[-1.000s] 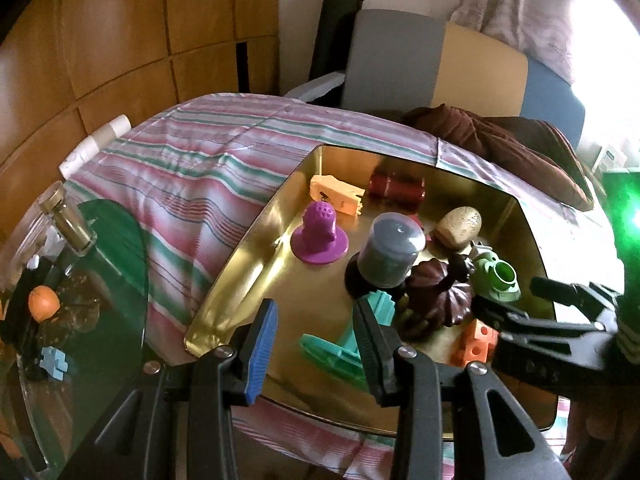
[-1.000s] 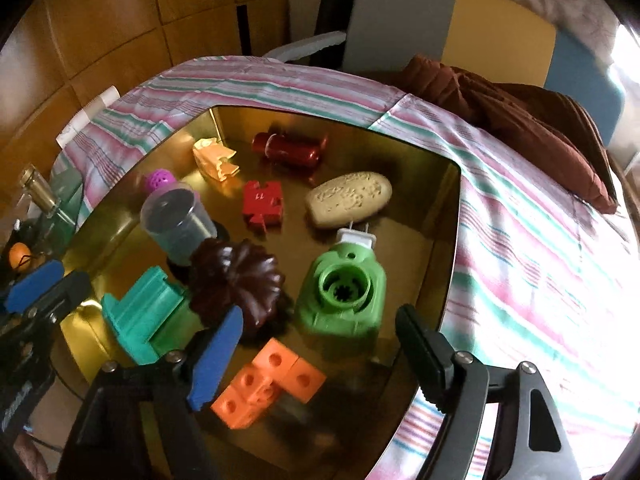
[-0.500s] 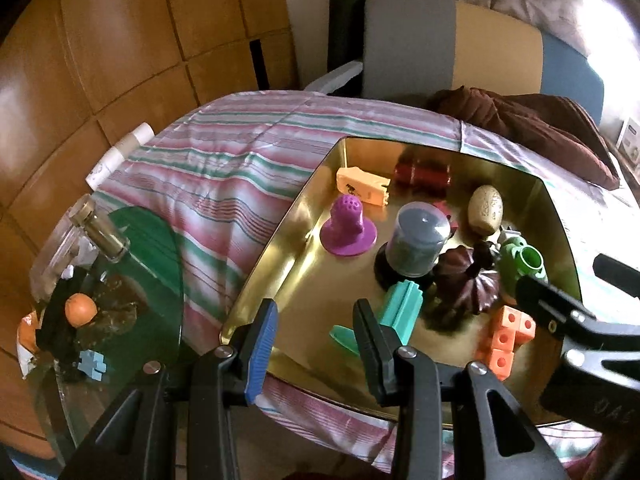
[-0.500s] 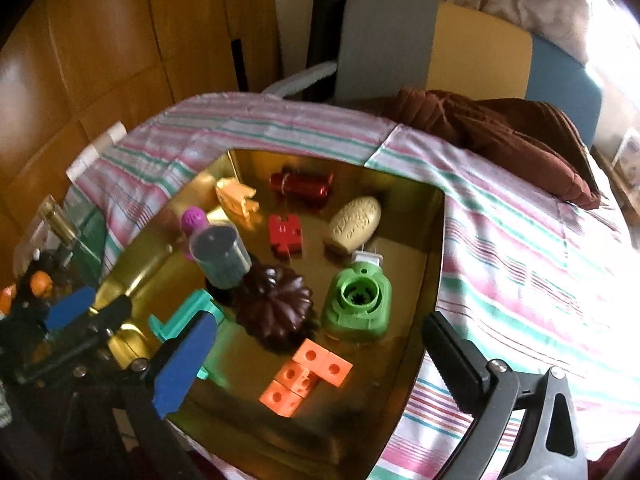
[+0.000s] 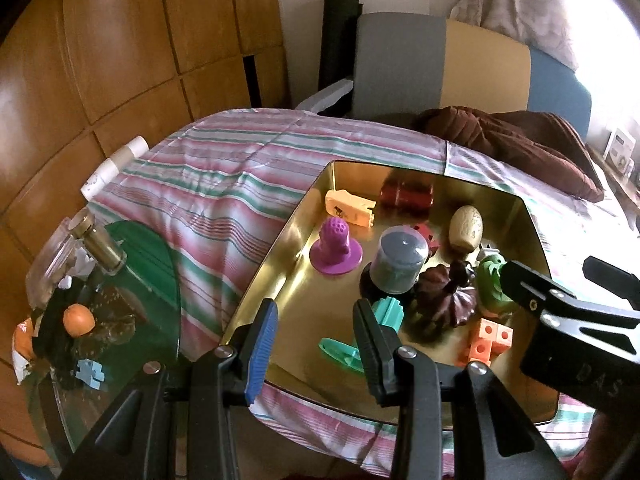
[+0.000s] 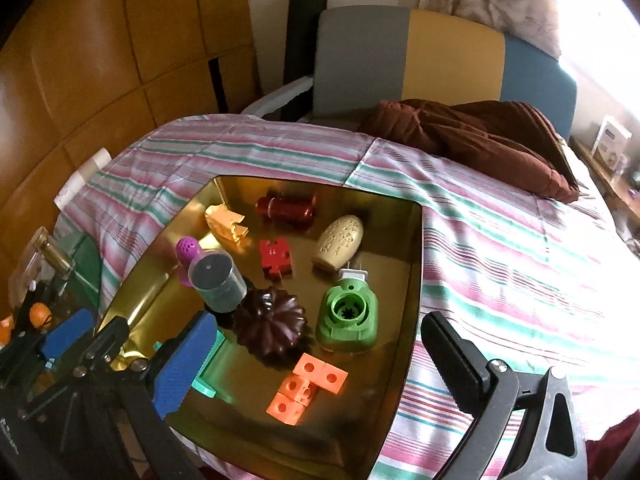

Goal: Organize rigid objects

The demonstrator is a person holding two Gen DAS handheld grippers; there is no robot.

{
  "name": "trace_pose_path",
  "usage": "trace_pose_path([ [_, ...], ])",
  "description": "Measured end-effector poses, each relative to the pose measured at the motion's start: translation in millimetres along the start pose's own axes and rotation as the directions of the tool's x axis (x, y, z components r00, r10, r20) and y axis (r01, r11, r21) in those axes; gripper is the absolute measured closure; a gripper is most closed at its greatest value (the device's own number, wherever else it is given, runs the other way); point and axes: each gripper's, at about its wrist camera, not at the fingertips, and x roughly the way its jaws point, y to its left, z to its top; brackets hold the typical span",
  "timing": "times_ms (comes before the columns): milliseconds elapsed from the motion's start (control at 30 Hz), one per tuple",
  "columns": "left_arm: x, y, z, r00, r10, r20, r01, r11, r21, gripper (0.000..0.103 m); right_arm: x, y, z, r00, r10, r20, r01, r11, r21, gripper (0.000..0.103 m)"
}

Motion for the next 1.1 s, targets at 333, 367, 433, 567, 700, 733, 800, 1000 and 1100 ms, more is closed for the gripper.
trace_pose_path([
  [333, -3.8, -0.6, 1.9, 1.000, -0.013, 0.007, 0.013, 1.000, 0.013, 0.064, -0.6, 3.7, 2.8, 0.999, -0.044, 0.006, 0.044, 0.999, 0.019, 0.000],
  [367, -4.0, -0.1, 2.1, 1.000, -0.016, 0.006, 0.016, 1.000, 0.010, 0.064, -0.1, 3.7, 2.7, 0.999, -0.047, 0.006, 0.046, 0.999, 0.020, 0.000],
  [433, -3.7, 0.4, 2.6, 1.000, -0.021, 0.003, 0.021, 1.000, 0.008, 0.064, 0.0, 3.0, 2.1, 0.999, -0.049, 0.006, 0.048, 0.998, 0.029, 0.000],
  [567, -3.7, 0.1, 2.3, 1.000, -0.018, 0.006, 0.018, 1.000, 0.014, 0.064, 1.6, 1.3, 1.9, 0.999, -0.049, 0.002, 0.049, 0.998, 0.040, 0.000],
  [700, -3.8, -2.0, 1.5, 1.000, -0.022, 0.005, 0.021, 1.000, 0.022, 0.064, 1.9, 0.2, 1.3, 0.998, -0.058, 0.003, 0.058, 0.997, 0.041, 0.000],
  [733, -3.7, -2.1, 1.5, 1.000, -0.020, 0.003, 0.020, 1.000, 0.023, 0.064, 2.1, -0.5, 1.2, 0.998, -0.060, 0.003, 0.060, 0.997, 0.044, 0.000],
  [800, -3.8, -2.3, 1.4, 1.000, -0.020, 0.003, 0.020, 1.000, 0.023, 0.064, 2.1, -2.2, 0.7, 0.998, -0.065, 0.004, 0.064, 0.997, 0.049, 0.000],
  [1000, -6.7, -1.5, 1.1, 0.999, 0.016, 0.034, -0.016, 1.000, 0.016, 0.064, 3.4, -7.8, -0.2, 0.998, -0.066, 0.000, 0.065, 0.996, 0.063, 0.000],
  [1100, -5.3, -3.0, 1.1, 0.999, 0.016, 0.031, -0.017, 1.000, 0.026, 0.064, 3.7, -8.8, -0.9, 0.998, -0.066, -0.003, 0.066, 0.996, 0.063, 0.000],
])
